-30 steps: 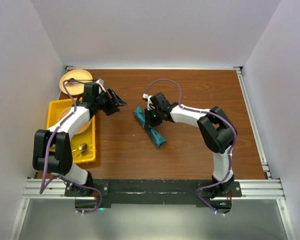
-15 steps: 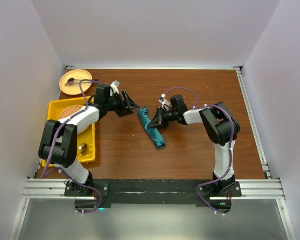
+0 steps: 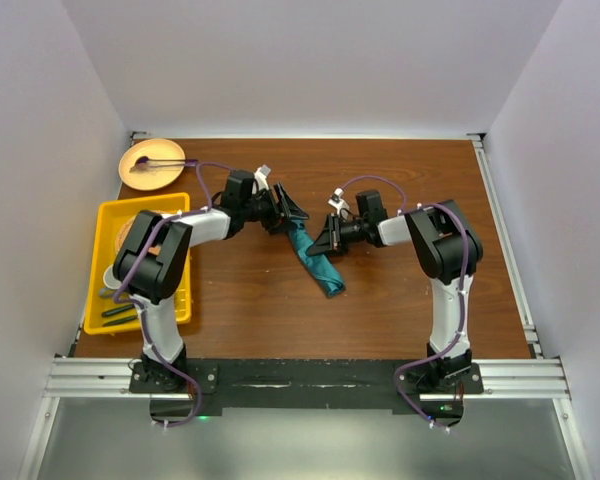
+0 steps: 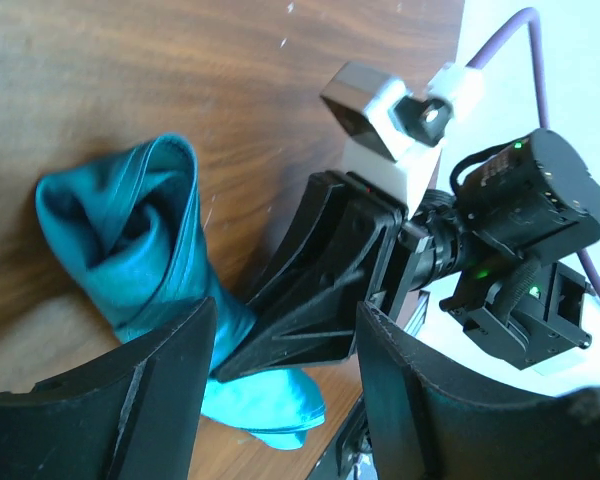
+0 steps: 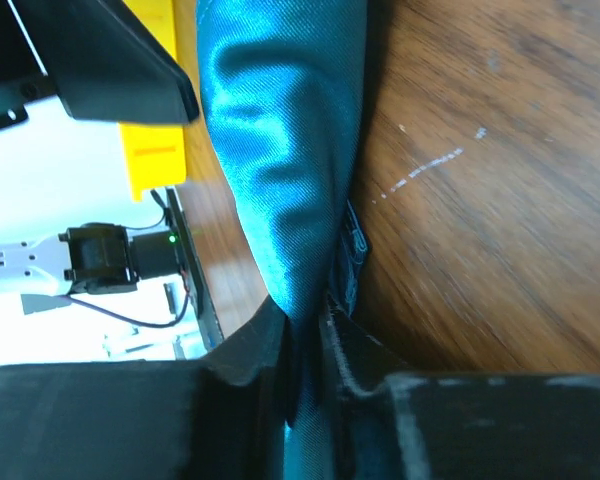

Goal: Fold the napkin, place the utensils inside, and roll it up
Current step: Roll the napkin with the utensil

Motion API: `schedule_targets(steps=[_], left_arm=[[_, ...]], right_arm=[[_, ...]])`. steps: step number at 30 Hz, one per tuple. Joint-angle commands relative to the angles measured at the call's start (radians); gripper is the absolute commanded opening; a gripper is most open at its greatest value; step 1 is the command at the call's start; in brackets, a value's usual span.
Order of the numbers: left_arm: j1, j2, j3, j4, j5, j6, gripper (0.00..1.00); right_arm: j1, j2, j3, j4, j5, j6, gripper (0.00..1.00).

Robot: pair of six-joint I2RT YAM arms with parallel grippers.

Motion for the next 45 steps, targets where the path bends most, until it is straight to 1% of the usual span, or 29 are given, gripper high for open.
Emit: schedule_targets(steps=[1,3,4,5,7,9,10,13,15,16,17,20,24,27,29,30,32,33,35,39,41,44,45], left_arm=[[-0.012,0.029,0.053,0.108,0.021,-0.047,0.62],[-0.018,0.037,0.061,0.124,0.015,-0.058,0.62],[-0.024,0.052,0.066,0.125,0.015,-0.059,0.62],[-0.027,0.060,0.073,0.124,0.014,-0.061,0.62],[-0.032,0.075,0.075,0.134,0.012,-0.070,0.62],[-0.034,0.081,0.081,0.144,0.012,-0.076,0.62],[-0.035,0.084,0.084,0.139,0.008,-0.073,0.62],[-0.037,0.089,0.102,0.130,0.002,-0.067,0.62],[-0.038,0.090,0.107,0.128,-0.002,-0.067,0.62],[-0.038,0.090,0.109,0.125,-0.005,-0.064,0.62],[-0.040,0.089,0.112,0.122,-0.006,-0.061,0.62],[-0.043,0.071,0.118,0.098,-0.018,-0.041,0.62],[-0.046,0.046,0.136,0.056,-0.035,-0.013,0.62],[-0.046,0.047,0.156,-0.007,-0.043,0.006,0.62],[-0.049,0.040,0.173,-0.106,-0.086,0.043,0.63],[-0.055,0.031,0.187,-0.242,-0.157,0.065,0.64],[-0.078,0.015,0.254,-0.397,-0.257,0.114,0.65],[-0.087,0.006,0.268,-0.491,-0.343,0.117,0.66],[-0.115,-0.020,0.274,-0.539,-0.406,0.100,0.67],[-0.156,-0.040,0.302,-0.637,-0.599,0.060,0.71],[-0.165,-0.016,0.314,-0.640,-0.595,0.053,0.73],[-0.182,0.052,0.375,-0.698,-0.604,0.025,0.75],[-0.187,0.070,0.420,-0.718,-0.603,0.004,0.75]], right_arm=[[-0.032,0.031,0.026,-0.188,0.069,-0.126,0.21],[-0.039,0.014,0.058,-0.256,0.108,-0.197,0.28],[-0.042,0.011,0.067,-0.317,0.135,-0.220,0.35],[-0.043,0.006,0.075,-0.342,0.146,-0.253,0.37],[-0.048,-0.002,0.081,-0.357,0.148,-0.263,0.42],[-0.051,-0.008,0.095,-0.386,0.184,-0.296,0.44],[-0.051,-0.020,0.095,-0.421,0.206,-0.310,0.47],[-0.052,-0.051,0.091,-0.458,0.266,-0.341,0.47],[-0.052,-0.057,0.091,-0.472,0.295,-0.353,0.45],[-0.052,-0.058,0.089,-0.474,0.307,-0.355,0.42],[-0.054,-0.060,0.089,-0.475,0.318,-0.356,0.35],[-0.052,-0.060,0.081,-0.465,0.327,-0.353,0.32],[-0.058,-0.040,0.083,-0.448,0.327,-0.332,0.17],[-0.063,-0.028,0.083,-0.442,0.326,-0.324,0.15],[-0.065,-0.023,0.081,-0.439,0.327,-0.326,0.14],[-0.063,-0.020,0.081,-0.437,0.326,-0.326,0.14],[-0.063,-0.015,0.081,-0.435,0.321,-0.330,0.14],[-0.065,-0.017,0.080,-0.431,0.316,-0.333,0.13],[-0.065,-0.015,0.077,-0.428,0.319,-0.332,0.13],[-0.062,-0.011,0.077,-0.411,0.316,-0.329,0.13],[-0.062,-0.011,0.078,-0.408,0.312,-0.329,0.12],[-0.060,-0.018,0.078,-0.411,0.316,-0.335,0.12],[-0.062,-0.018,0.077,-0.409,0.316,-0.340,0.12]])
